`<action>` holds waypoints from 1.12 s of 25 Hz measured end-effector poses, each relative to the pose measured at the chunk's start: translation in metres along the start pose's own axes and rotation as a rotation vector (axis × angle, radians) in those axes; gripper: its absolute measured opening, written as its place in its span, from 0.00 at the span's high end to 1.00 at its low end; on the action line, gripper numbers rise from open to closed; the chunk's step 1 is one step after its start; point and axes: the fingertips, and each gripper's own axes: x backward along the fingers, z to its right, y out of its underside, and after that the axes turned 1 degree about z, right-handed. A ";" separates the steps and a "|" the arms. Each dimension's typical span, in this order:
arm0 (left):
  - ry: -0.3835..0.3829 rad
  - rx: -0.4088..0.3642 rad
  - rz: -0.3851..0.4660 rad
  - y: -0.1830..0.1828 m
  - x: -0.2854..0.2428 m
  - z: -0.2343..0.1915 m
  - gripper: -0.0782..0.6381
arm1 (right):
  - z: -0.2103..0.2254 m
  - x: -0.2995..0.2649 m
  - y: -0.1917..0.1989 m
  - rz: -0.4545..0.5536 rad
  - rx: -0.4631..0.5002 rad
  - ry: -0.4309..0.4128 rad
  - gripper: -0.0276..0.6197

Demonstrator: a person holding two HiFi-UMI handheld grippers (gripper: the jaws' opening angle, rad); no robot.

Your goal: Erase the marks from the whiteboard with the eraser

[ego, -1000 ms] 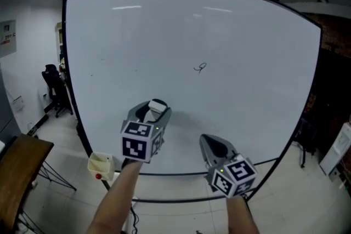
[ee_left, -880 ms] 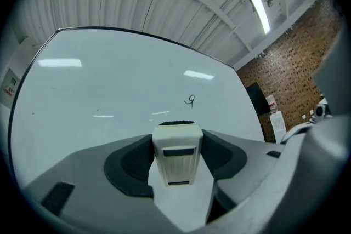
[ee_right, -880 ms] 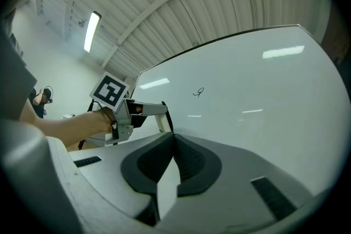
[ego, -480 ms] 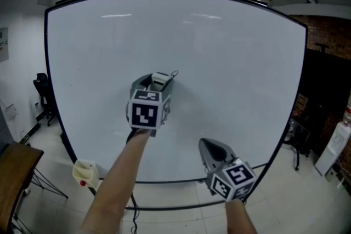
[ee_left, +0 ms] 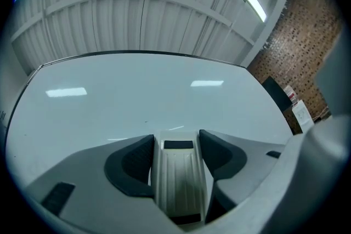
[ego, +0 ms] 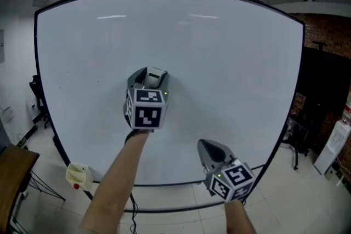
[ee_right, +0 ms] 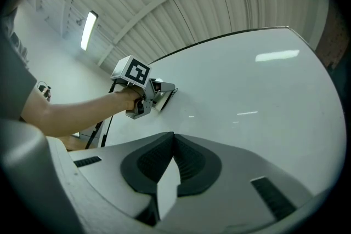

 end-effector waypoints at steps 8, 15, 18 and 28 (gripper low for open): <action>-0.006 -0.029 0.051 -0.005 -0.007 0.023 0.53 | 0.015 0.008 0.006 -0.006 -0.012 0.030 0.97; 0.053 -0.058 0.055 -0.005 -0.018 0.072 0.53 | 0.035 0.031 0.013 -0.026 -0.033 0.097 0.97; 0.083 -0.082 0.043 -0.001 -0.022 0.094 0.53 | 0.042 0.041 0.014 -0.023 -0.042 0.124 0.97; 0.046 -0.099 0.042 0.000 -0.013 0.066 0.53 | 0.034 0.037 0.014 -0.027 -0.072 0.101 0.97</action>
